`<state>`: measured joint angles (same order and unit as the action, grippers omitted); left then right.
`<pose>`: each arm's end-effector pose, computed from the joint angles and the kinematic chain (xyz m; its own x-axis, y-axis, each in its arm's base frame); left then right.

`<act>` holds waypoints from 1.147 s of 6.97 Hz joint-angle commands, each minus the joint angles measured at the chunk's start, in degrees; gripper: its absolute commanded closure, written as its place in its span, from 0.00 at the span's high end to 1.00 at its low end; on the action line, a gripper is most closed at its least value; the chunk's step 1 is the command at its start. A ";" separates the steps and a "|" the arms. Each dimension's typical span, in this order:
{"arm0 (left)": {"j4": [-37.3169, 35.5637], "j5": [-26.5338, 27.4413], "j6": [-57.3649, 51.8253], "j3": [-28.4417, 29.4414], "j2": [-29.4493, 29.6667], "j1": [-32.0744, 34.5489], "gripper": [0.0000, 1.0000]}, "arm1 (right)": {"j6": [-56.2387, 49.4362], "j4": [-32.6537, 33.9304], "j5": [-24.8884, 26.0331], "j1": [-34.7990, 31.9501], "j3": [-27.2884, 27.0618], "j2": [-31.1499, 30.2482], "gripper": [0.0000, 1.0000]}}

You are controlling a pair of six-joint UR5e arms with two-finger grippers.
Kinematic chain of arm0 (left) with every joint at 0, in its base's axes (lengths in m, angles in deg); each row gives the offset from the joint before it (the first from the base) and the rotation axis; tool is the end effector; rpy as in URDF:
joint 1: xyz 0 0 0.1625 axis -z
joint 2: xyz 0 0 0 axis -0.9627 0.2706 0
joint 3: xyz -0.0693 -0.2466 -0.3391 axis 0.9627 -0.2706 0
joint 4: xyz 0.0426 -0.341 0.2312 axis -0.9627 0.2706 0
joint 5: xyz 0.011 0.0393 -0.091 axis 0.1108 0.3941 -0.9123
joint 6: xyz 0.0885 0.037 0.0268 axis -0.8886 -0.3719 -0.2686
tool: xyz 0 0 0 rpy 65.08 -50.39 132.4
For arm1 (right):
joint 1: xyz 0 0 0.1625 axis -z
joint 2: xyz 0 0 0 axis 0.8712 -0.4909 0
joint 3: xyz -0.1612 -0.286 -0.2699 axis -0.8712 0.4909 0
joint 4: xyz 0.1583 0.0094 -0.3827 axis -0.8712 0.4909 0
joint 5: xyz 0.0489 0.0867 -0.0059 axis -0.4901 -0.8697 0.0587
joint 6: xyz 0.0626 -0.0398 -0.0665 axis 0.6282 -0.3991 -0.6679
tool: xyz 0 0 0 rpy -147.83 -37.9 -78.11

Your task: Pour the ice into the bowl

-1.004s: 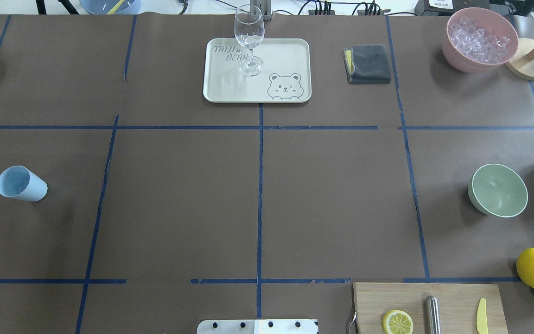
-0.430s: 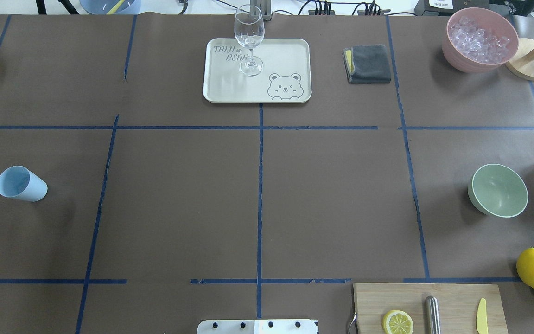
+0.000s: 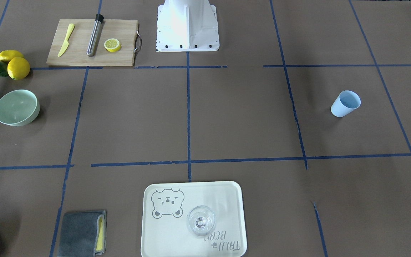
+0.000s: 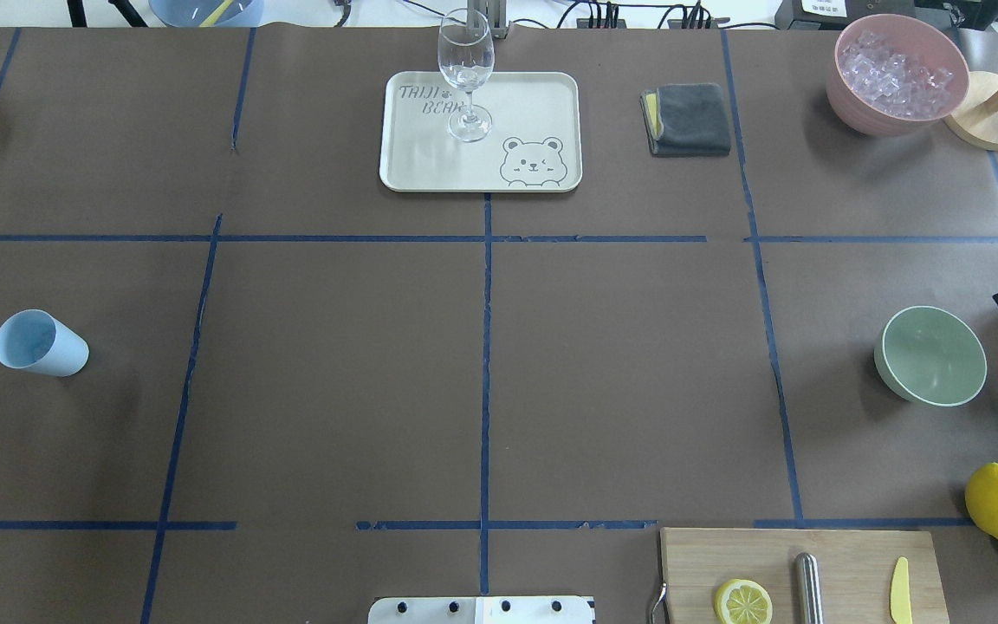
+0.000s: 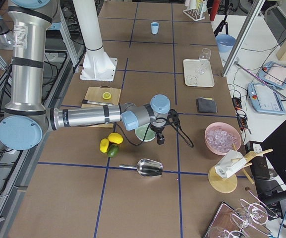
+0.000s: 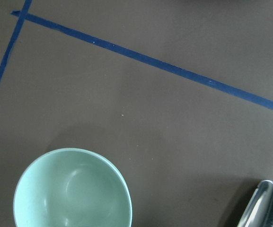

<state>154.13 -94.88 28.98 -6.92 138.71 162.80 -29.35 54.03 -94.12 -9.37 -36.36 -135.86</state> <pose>-0.0495 -0.4681 0.6336 0.6886 0.1817 -0.7020 -0.0916 0.9821 0.1644 -0.1007 -0.4559 0.5877 0.5990 -0.3528 0.7188 0.2188 0.9356 0.2770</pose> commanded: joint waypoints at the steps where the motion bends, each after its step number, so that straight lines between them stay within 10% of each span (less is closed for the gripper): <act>1: 0.03 0.00 -0.03 0.00 0.00 0.00 1.00 | 9.05 -9.46 4.78 6.39 4.22 0.37 1.00; 3: 0.03 -0.09 -0.03 0.17 0.09 -0.09 1.00 | 10.49 -13.79 5.78 8.27 7.39 0.46 0.91; 4: 0.03 -0.09 -0.03 0.26 0.09 -0.09 1.00 | 11.19 -13.80 5.86 8.36 7.22 0.55 0.07; 8: 0.12 -0.09 -0.12 0.35 0.09 -0.09 1.00 | 11.11 -13.71 5.34 8.27 7.22 0.29 0.00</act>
<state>154.24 -94.97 28.87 -6.58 138.80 162.72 -18.33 40.36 -88.48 -1.10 -29.12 -135.52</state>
